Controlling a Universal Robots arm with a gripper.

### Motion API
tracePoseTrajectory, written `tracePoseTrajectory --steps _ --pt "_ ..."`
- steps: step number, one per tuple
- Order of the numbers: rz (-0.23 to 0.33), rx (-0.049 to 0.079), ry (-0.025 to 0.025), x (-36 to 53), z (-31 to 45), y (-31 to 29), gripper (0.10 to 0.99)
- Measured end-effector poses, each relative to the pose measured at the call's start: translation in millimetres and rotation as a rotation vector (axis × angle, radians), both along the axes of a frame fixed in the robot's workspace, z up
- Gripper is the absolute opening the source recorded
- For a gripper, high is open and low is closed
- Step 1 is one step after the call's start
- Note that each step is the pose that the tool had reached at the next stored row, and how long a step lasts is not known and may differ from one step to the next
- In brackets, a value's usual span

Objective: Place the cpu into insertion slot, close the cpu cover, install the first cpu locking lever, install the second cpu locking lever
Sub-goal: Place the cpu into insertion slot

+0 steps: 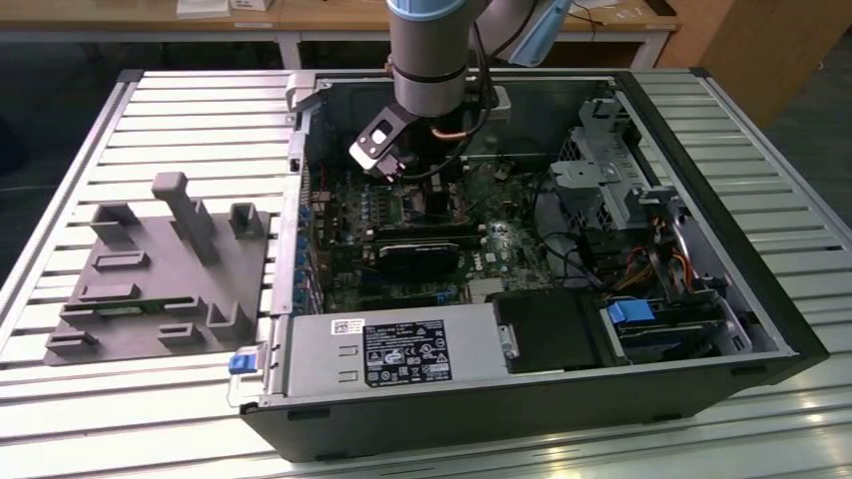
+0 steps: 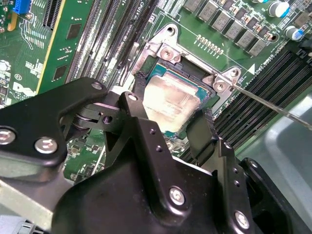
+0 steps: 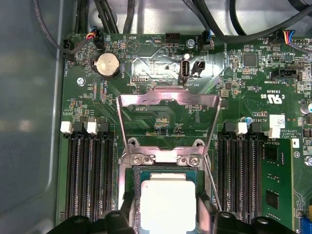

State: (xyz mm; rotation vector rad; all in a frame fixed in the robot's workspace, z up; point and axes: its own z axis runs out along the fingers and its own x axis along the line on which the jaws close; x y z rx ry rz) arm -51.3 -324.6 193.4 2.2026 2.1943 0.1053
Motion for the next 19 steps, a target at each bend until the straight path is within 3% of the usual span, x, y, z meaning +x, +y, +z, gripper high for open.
tracePoseTrajectory --steps 1,5,10,19 --pt "0.000 0.000 0.0000 0.0 0.0 0.0 0.616" --pt "0.000 0.001 0.0001 0.1 0.0 0.0 0.616" --pt "0.000 0.013 0.0000 0.0 0.0 0.0 0.616" --pt "0.000 0.013 0.0000 0.1 5.7 0.0 0.616"
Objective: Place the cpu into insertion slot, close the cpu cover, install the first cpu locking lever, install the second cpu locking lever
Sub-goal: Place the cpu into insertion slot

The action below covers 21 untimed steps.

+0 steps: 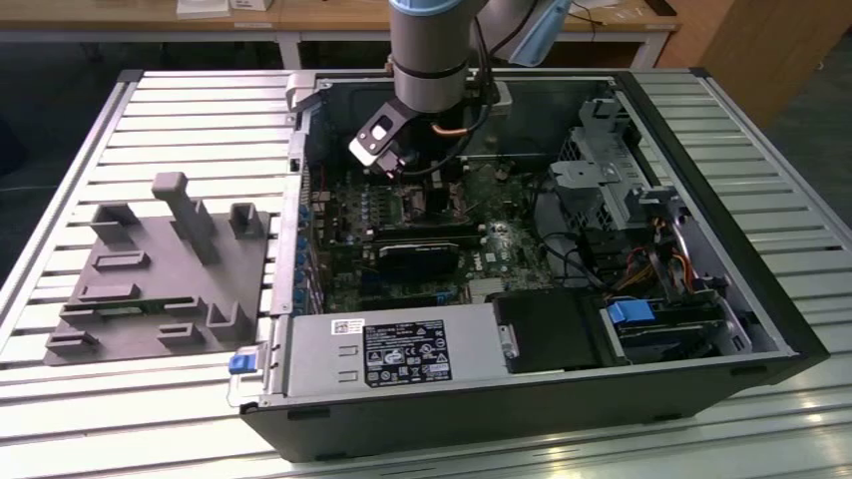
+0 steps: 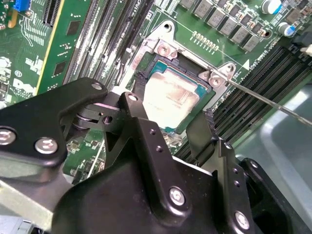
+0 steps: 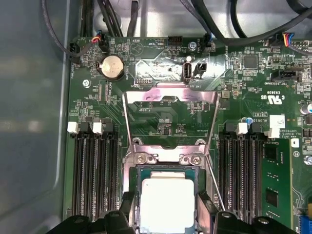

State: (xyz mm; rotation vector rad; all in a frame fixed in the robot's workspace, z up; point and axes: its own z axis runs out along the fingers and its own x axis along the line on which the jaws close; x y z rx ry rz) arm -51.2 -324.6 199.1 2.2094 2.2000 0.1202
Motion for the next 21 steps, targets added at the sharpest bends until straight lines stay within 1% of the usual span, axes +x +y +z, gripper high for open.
tracePoseTrajectory --steps 8,9,11,12,14,15,17,18,20,21 --pt "0.000 0.000 0.0001 0.0 0.1 0.0 0.616" --pt "0.000 0.000 0.0001 0.0 0.1 0.0 0.600" --pt "0.000 0.000 0.0002 0.0 0.2 -0.1 0.471" --pt "0.000 0.000 0.0002 0.0 0.2 -0.1 0.471" --pt "0.000 0.000 0.0003 -0.1 0.3 -0.1 0.361" --pt "0.000 0.000 0.0003 -0.1 0.3 -0.1 0.361" --pt "0.000 0.000 0.0002 0.0 0.2 0.0 0.243" --pt "0.000 0.000 0.0000 0.0 0.2 0.0 0.243" --pt "0.000 0.000 0.0000 0.0 0.2 0.0 0.125" --pt "0.000 0.000 0.0000 0.0 0.2 0.0 0.125"
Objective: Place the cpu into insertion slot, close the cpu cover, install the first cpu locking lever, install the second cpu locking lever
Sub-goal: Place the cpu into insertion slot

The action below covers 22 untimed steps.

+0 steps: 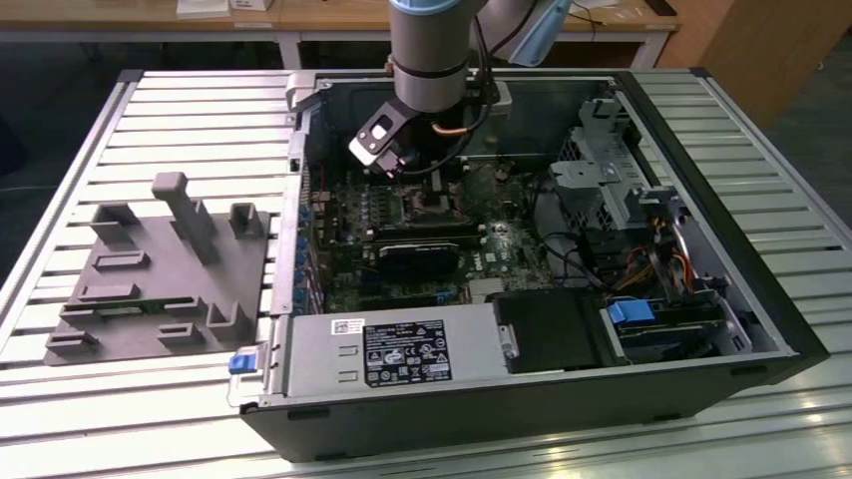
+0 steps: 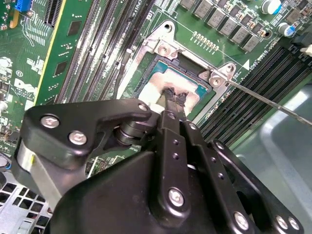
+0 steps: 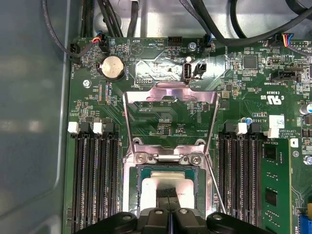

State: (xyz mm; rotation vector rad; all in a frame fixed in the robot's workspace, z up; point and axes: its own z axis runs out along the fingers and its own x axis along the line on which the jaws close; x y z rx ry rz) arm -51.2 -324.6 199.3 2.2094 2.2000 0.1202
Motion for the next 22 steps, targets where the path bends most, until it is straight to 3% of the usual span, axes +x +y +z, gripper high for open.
tracePoseTrajectory --steps 14,22 --pt "0.000 0.001 -0.0007 0.1 1.0 0.2 0.102" --pt "0.000 0.000 0.0000 0.0 23.5 0.0 0.102"
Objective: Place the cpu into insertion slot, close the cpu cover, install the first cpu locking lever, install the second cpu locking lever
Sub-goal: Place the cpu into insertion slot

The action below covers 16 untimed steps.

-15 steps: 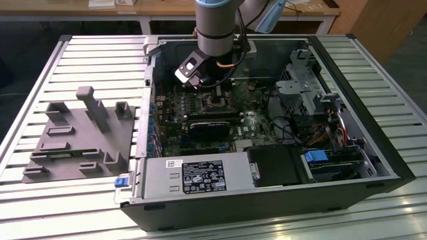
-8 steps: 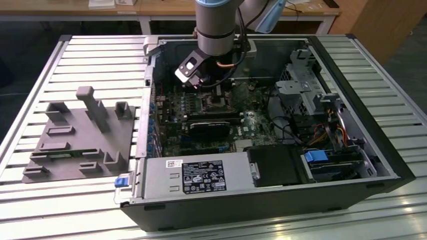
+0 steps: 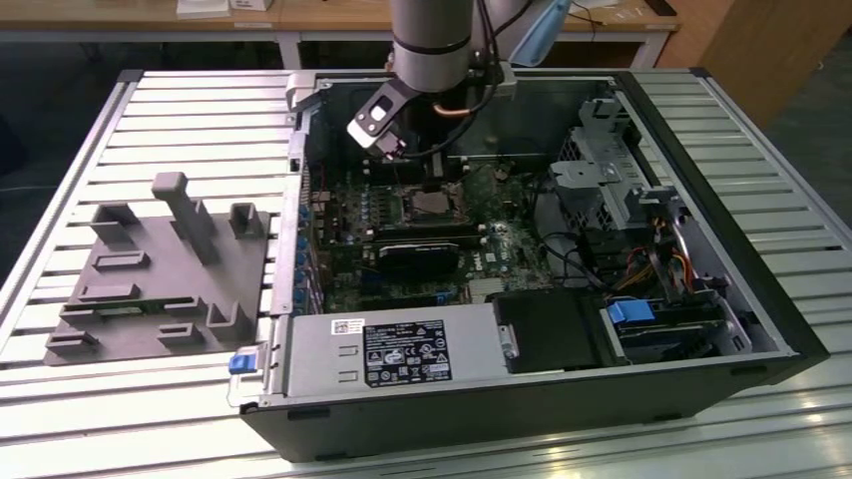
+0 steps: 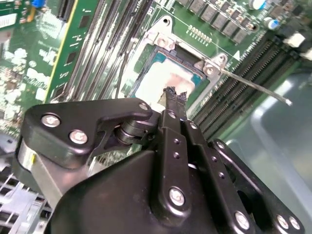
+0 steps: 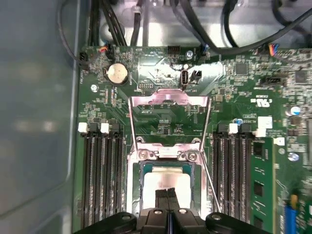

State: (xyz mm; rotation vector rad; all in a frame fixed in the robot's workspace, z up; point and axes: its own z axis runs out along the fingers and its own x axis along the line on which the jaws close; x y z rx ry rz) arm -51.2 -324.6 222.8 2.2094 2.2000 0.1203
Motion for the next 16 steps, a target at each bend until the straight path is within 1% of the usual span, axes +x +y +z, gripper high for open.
tracePoseTrajectory --steps 4,6,8,16 --pt "0.000 0.000 0.0000 0.0 15.6 0.0 0.102" --pt "0.000 0.000 0.0001 0.0 21.5 0.0 0.102" --pt "0.000 0.000 0.0001 0.0 23.3 0.0 0.102" --pt "0.000 0.000 0.0001 0.0 23.9 0.0 0.102"
